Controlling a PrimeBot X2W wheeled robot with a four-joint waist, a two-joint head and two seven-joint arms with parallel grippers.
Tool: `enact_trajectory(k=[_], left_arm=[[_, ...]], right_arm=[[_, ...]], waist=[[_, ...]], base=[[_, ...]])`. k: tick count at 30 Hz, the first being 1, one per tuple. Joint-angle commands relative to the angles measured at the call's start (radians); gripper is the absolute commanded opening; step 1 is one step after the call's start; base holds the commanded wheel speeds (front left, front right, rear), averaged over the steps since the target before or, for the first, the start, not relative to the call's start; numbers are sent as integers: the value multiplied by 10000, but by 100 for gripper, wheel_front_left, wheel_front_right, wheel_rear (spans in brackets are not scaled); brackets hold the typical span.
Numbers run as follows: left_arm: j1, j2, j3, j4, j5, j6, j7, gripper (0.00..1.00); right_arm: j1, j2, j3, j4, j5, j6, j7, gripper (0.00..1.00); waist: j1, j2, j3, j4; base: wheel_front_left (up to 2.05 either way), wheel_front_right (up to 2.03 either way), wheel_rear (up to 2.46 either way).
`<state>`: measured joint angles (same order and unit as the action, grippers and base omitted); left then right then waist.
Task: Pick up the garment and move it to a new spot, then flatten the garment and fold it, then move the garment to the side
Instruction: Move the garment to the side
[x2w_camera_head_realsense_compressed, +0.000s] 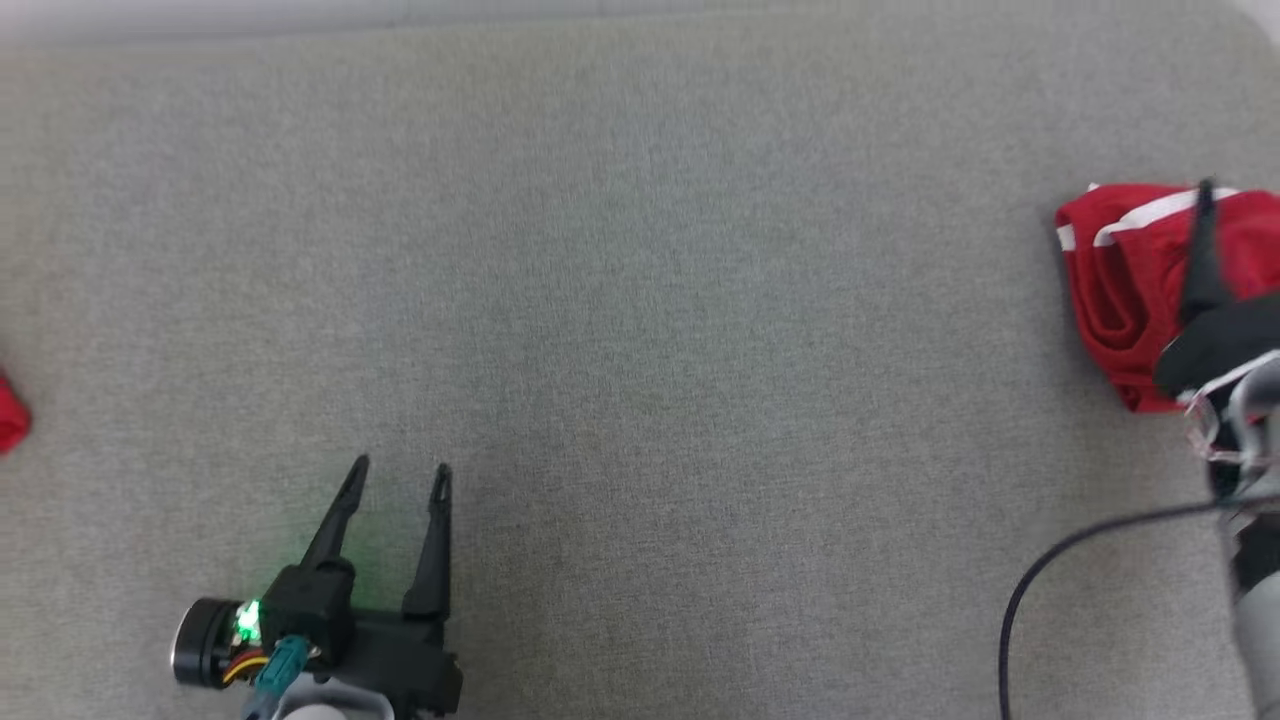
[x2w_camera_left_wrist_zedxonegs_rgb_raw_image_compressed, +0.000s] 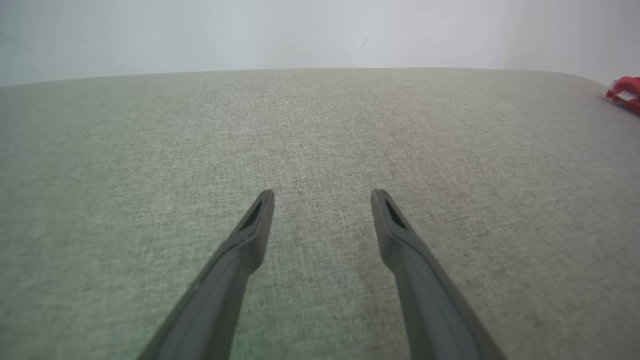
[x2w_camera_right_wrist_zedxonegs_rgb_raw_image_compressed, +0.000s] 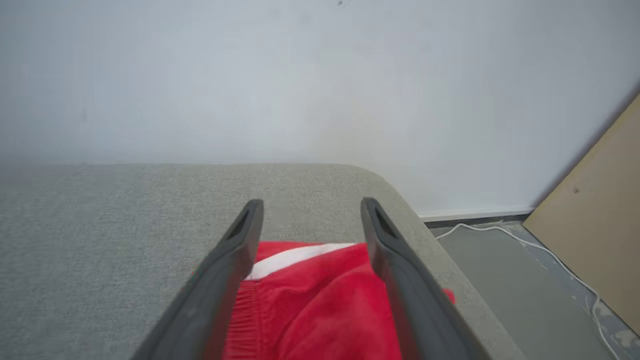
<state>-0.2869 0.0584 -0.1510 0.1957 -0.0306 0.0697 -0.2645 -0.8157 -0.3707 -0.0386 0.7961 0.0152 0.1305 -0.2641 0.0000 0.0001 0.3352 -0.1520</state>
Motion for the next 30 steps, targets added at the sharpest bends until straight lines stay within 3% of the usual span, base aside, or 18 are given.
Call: enact_trajectory(k=[1,6,15,30], left_arm=[[256,38,99,42,-123,37,4,100],[755,11,518,94,-211,96,1,100],[1508,-8,1290,158,-238,110,-1,100],[2486,-66,2185,258,-429,205,0,100]], right_arm=[[435,130,200,-273,280,4,-4,100],[1692,572,1105,-1536,819,4,-1,100],[3781,1799,1565,-2873,1321,4,-1,100],[5871,2409,1615,-3788,974,4,-2,100]], waist=[[0,-1,-582,106],[0,-1,-1220,267],[0,-1,-2134,491],[0,-1,-3210,466]], base=[[0,0,0],[0,0,0],[0,0,0],[0,0,0]])
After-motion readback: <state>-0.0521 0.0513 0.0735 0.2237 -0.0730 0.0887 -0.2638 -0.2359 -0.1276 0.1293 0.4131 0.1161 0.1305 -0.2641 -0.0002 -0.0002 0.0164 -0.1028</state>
